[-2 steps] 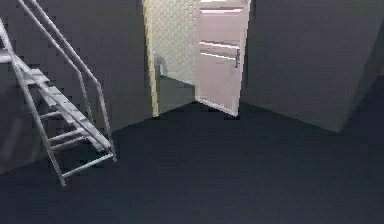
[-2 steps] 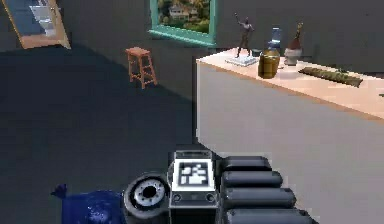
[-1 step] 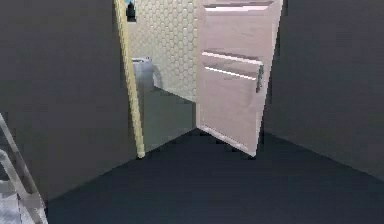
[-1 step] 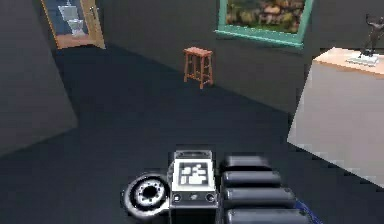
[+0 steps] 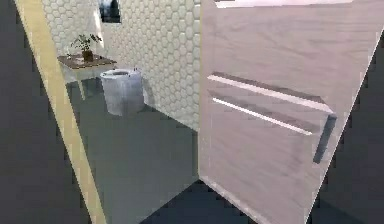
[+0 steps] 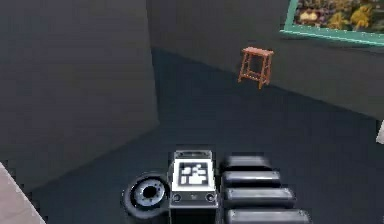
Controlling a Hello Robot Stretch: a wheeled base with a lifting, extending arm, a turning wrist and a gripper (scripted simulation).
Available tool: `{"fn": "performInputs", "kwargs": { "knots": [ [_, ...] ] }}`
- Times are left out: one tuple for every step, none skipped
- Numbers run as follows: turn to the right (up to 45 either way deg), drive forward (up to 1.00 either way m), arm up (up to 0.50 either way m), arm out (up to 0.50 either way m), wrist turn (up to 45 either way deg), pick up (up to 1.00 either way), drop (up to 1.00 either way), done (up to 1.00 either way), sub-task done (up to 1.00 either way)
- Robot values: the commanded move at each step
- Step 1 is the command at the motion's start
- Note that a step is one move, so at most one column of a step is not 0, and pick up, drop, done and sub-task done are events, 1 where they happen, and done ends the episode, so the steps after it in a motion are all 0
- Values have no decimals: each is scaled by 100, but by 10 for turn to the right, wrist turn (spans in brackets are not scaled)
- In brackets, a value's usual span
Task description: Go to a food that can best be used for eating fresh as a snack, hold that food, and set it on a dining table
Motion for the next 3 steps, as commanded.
{"fn": "performInputs", "kwargs": {
  "knots": [
    [-30, 0, 0, 0, 0, 0, 0, 0, 0],
    [0, 100, 0, 0, 0, 0, 0, 0, 0],
    [-30, 0, 0, 0, 0, 0, 0, 0, 0]
  ]
}}
